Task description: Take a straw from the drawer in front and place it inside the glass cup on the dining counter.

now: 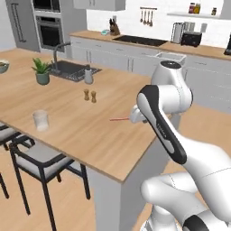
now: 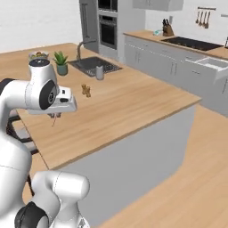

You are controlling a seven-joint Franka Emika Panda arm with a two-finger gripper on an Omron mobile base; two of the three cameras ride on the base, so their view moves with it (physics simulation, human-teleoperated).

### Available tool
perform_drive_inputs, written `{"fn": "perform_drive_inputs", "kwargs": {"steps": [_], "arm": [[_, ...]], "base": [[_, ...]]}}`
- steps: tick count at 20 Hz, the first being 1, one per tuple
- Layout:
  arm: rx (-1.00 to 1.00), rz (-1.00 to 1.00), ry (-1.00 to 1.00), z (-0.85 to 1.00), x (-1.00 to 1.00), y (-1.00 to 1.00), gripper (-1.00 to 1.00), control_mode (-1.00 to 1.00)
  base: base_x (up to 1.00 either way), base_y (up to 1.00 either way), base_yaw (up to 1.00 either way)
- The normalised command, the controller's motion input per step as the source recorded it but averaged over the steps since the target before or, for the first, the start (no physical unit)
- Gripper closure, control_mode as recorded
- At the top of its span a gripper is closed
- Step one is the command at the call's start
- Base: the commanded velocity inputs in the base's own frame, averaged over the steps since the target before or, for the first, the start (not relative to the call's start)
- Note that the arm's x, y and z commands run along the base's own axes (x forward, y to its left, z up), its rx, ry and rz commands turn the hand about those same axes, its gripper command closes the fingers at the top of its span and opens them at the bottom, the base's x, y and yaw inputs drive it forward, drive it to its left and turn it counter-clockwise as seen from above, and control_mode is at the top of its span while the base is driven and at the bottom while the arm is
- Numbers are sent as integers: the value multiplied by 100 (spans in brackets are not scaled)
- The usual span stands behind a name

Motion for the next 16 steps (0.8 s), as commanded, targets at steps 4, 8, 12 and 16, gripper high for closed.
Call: {"fn": "perform_drive_inputs", "kwargs": {"steps": [4,8,12,16], "arm": [[0,0,0,0,0,0,100,100],[0,0,0,0,0,0,100,100],[0,0,0,0,0,0,100,100],[0,0,0,0,0,0,100,100]], "base": [[-7,100,-55],[-36,98,-54],[-39,99,-53],[-33,100,-52]]}}
